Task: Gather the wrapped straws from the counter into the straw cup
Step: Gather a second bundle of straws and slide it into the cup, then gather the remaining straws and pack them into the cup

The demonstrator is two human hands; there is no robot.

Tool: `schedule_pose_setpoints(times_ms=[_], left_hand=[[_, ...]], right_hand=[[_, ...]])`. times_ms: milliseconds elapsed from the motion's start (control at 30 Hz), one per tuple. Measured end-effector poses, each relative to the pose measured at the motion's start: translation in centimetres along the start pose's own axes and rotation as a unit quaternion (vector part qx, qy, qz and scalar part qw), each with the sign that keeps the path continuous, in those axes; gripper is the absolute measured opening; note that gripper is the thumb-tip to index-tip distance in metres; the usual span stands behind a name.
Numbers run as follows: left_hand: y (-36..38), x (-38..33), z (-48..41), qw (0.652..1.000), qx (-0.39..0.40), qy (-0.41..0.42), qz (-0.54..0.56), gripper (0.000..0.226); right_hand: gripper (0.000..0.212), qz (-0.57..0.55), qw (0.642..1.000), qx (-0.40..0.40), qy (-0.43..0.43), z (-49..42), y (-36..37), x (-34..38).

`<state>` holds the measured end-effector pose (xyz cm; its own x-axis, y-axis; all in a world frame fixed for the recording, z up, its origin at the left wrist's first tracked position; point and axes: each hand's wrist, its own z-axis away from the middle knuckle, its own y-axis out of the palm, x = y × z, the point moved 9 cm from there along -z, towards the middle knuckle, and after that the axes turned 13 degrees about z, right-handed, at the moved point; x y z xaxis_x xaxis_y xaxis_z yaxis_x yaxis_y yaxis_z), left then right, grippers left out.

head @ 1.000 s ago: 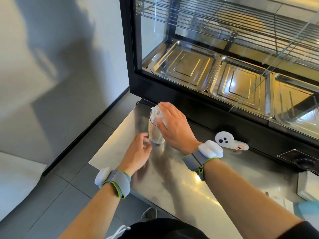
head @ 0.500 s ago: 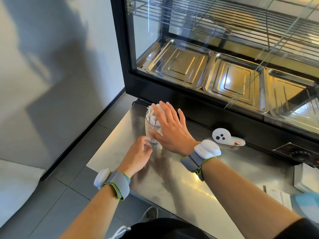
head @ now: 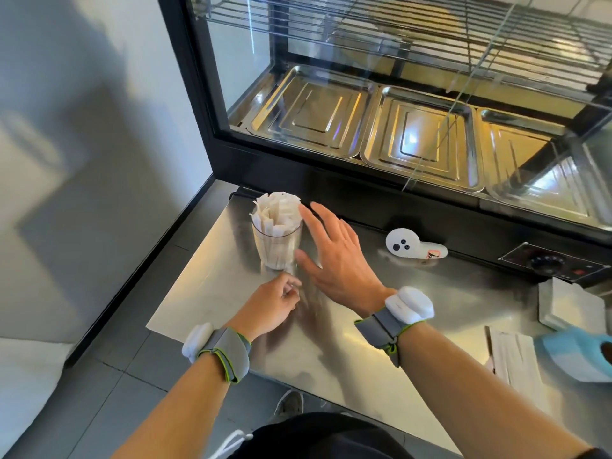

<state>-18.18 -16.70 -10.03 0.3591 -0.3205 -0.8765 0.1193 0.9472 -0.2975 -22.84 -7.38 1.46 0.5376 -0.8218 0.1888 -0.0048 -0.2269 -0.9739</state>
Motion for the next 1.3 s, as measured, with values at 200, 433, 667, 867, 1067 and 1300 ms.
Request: schedule_pose_setpoints(times_ms=[200, 433, 667, 867, 1067, 1300], left_hand=[[3.1, -1.4, -0.5, 0.999, 0.042, 0.005, -0.019, 0.023], [7.0, -3.9, -1.1, 0.995, 0.074, 0.036, -0.062, 0.024], [10.9, -5.2, -1.6, 0.988, 0.105, 0.064, -0.091, 0.025], [13.6, -5.5, -1.5, 0.984, 0.132, 0.072, -0.099, 0.028], [16.7, -6.7, -1.3, 0.976, 0.162, 0.09, -0.114, 0.032], [19.9, -7.6, -0.7, 0.968, 0.189, 0.1, -0.134, 0.036]], right_hand=[[0.069, -0.055, 0.974, 0.067, 0.209, 6.9, 3.3, -8.8], [0.067, -0.066, 0.935, 0.096, 0.334, 13.2, 4.3, -14.3], [0.064, -0.067, 0.897, 0.087, 0.428, 18.9, 3.1, -17.4], [0.072, -0.074, 0.871, 0.087, 0.478, 22.9, 2.5, -19.5], [0.066, -0.063, 0.854, 0.051, 0.514, 26.0, 2.0, -20.8], [0.075, -0.008, 0.832, 0.069, 0.551, 29.9, 1.2, -23.4]])
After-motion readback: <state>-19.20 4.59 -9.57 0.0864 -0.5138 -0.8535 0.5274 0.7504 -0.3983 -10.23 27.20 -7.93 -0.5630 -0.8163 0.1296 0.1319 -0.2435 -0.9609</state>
